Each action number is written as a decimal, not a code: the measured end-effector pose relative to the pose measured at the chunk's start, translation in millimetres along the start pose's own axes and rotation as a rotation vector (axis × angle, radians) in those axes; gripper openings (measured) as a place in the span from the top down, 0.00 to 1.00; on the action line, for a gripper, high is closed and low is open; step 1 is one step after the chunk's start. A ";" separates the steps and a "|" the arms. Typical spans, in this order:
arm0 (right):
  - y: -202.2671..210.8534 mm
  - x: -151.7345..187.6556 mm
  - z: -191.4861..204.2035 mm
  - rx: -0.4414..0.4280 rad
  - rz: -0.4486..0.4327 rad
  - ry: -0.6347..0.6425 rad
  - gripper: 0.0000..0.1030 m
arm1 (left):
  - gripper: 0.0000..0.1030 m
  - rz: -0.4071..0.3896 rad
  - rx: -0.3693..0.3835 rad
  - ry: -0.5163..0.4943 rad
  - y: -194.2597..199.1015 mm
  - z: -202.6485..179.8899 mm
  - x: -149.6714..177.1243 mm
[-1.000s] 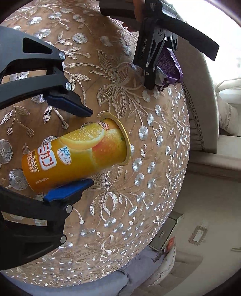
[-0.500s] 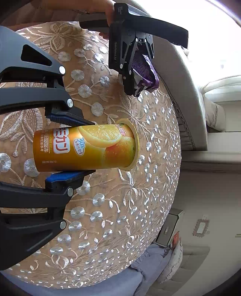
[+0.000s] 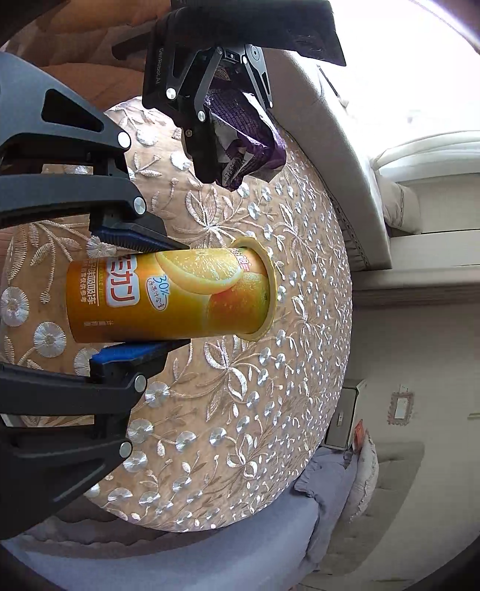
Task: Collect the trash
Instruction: 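Carry purple bag and juice cup over the bin and open both tools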
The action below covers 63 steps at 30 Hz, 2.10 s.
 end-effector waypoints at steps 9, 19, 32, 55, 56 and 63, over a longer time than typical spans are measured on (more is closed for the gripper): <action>59.3 59.3 -33.7 0.083 -0.026 -0.082 0.58 | 0.31 -0.020 0.095 -0.107 6.8 -93.2 13.1; 97.8 115.9 -80.6 0.176 -0.018 -0.198 0.58 | 0.31 -0.010 0.185 -0.234 -7.0 -179.4 23.4; 127.1 204.9 -158.2 0.320 0.051 -0.375 0.58 | 0.31 0.153 0.447 -0.421 -71.8 -309.7 77.2; 69.3 308.8 -251.9 0.393 0.233 -0.578 0.04 | 0.05 0.394 0.539 -0.506 -194.5 -379.7 138.5; 69.5 307.8 -251.7 0.397 0.231 -0.572 0.04 | 0.05 0.392 0.538 -0.502 -194.3 -379.8 137.2; 79.2 283.9 -243.9 0.398 0.190 -0.555 0.04 | 0.05 0.295 0.520 -0.459 -167.5 -370.2 109.2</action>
Point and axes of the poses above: each gripper's, at about its wrist camera, not at the fingertips, and y roughly against the way its jaws point, z to its left, x to its underside, the point moved 10 cm from there along -y, roughly the way its jaws point, and after that the axes turned 2 degrees about -y, right-handed, at the moved point
